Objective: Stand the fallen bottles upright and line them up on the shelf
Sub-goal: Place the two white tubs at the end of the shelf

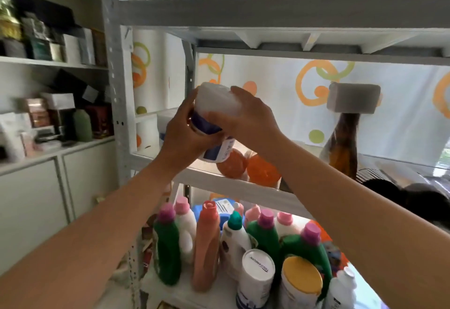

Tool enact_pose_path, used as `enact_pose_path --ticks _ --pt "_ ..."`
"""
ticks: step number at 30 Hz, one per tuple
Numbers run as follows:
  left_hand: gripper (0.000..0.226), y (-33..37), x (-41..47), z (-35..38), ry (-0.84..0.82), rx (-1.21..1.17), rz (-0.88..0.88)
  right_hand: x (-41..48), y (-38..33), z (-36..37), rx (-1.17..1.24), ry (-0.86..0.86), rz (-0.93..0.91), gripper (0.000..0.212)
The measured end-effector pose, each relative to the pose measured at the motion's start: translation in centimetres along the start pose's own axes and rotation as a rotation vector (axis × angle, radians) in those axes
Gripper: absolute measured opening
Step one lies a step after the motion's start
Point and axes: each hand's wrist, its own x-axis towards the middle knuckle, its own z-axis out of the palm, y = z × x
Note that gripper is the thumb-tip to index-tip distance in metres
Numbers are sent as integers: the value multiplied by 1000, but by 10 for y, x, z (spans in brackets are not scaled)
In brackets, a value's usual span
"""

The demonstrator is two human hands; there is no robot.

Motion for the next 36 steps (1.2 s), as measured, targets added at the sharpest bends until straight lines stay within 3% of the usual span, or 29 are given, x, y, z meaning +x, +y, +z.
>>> enact_pose_path --ticks 5,15,20,24,28,31,36 --pt "87 -23 35 -13 -12 61 -3 40 1 30 39 86 -3 66" --pt "92 -67 41 9 -19 54 -122 68 31 54 -47 -5 35 40" --pt "66 -85 40 1 -98 58 -90 75 30 63 -202 -50 14 51" --pt "49 -102 47 -18 113 452 87 75 39 73 -173 -66 50 55" --pt "48 -117 66 -32 -134 835 176 76 42 85 -159 -89 101 54" --pt "54 -127 68 -38 -296 798 162 73 47 91 -168 -142 103 56" --pt "60 -121 72 -51 -346 667 42 71 40 80 -104 -208 140 68"
